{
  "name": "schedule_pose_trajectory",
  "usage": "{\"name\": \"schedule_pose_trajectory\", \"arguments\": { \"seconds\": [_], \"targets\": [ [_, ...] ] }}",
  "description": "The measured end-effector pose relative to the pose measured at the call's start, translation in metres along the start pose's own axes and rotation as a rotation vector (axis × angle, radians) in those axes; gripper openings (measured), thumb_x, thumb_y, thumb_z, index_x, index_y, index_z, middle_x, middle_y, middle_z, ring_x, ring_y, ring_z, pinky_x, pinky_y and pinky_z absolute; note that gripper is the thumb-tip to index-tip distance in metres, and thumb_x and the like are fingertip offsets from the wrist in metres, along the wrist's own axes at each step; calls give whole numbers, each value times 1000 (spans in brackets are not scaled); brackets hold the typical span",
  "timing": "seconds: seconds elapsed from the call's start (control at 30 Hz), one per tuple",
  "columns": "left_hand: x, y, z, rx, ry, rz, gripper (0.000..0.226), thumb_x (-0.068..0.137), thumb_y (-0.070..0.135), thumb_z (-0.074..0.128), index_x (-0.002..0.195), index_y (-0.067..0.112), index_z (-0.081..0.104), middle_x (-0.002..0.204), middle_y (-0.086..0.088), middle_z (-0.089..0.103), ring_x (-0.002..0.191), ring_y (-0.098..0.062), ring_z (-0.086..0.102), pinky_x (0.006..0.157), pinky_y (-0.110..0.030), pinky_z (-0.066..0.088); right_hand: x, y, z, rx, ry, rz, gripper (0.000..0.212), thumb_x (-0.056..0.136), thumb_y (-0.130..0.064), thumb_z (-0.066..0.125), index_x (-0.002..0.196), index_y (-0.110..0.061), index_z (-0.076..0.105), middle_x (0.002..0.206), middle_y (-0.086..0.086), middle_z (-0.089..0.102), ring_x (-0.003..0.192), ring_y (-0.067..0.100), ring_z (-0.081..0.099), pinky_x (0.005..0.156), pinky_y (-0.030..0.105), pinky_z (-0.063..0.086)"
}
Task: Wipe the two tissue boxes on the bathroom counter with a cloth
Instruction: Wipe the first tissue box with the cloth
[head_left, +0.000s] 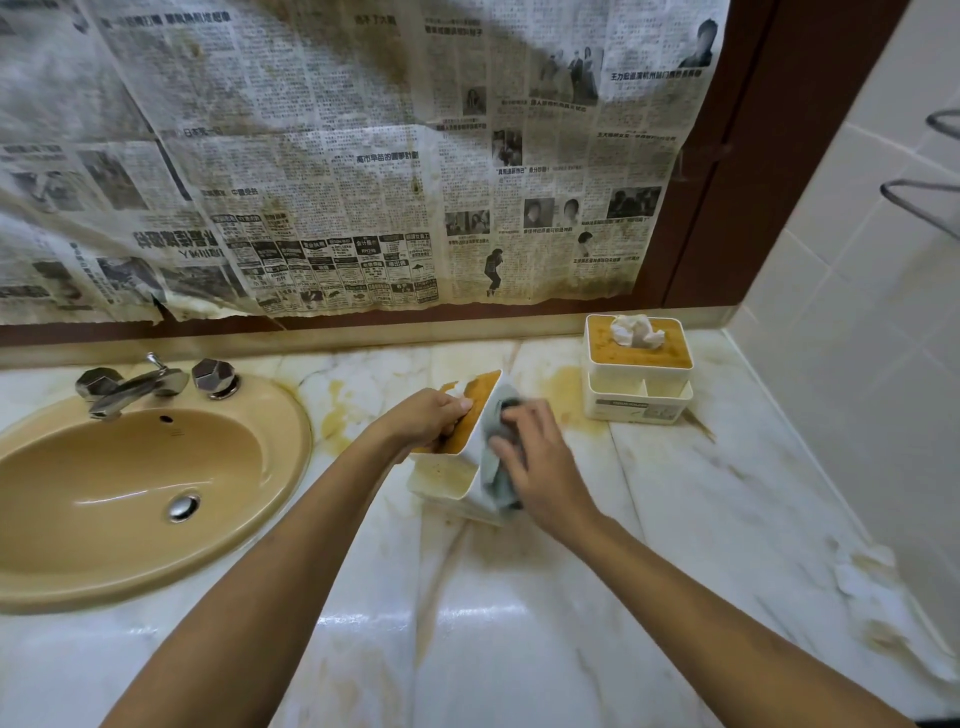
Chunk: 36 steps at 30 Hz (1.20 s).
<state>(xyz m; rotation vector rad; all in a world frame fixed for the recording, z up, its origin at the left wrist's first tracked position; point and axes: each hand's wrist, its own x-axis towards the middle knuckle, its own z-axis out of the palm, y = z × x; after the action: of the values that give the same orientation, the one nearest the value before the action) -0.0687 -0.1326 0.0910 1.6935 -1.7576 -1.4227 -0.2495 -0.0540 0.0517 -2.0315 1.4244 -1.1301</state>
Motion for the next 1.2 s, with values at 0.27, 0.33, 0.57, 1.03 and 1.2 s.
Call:
{"name": "schedule_pose_trajectory", "arguments": {
  "seconds": [0.27,0.33,0.57,1.03,1.2],
  "targets": [
    [2,-4,-21,448,-25,165,40,102,34,46,67,17,49,65,2,48,62,-14,42,65,-31,34,-29,22,-10,411,172,496,6,103,-19,47,103,-17,53,91,1,61,84,18,60,70,36,50],
    [5,-7,-24,585,-65,175,40,102,37,46,74,12,57,70,-6,56,67,-17,48,70,-35,38,-24,31,-20,485,219,637,11,104,-20,44,106,-14,52,97,3,61,90,17,60,75,32,50],
    [8,-14,-14,756,-216,221,34,102,34,47,68,31,54,68,10,49,69,-8,46,62,-26,32,-12,49,-34,515,267,829,16,104,-20,36,110,-15,50,93,-1,56,86,15,53,71,32,43],
    [-5,-47,-5,963,-109,439,25,100,40,47,88,25,63,79,8,56,77,-14,53,66,-28,31,2,42,-28,763,280,937,22,99,-33,54,111,-15,56,108,9,61,95,22,60,85,39,51],
    [-2,-43,-11,909,-130,289,30,98,41,49,77,26,65,73,8,60,72,-13,54,65,-31,36,2,40,-27,743,253,948,15,98,-33,55,101,-18,55,106,11,61,96,25,60,87,43,51]
  ]
}}
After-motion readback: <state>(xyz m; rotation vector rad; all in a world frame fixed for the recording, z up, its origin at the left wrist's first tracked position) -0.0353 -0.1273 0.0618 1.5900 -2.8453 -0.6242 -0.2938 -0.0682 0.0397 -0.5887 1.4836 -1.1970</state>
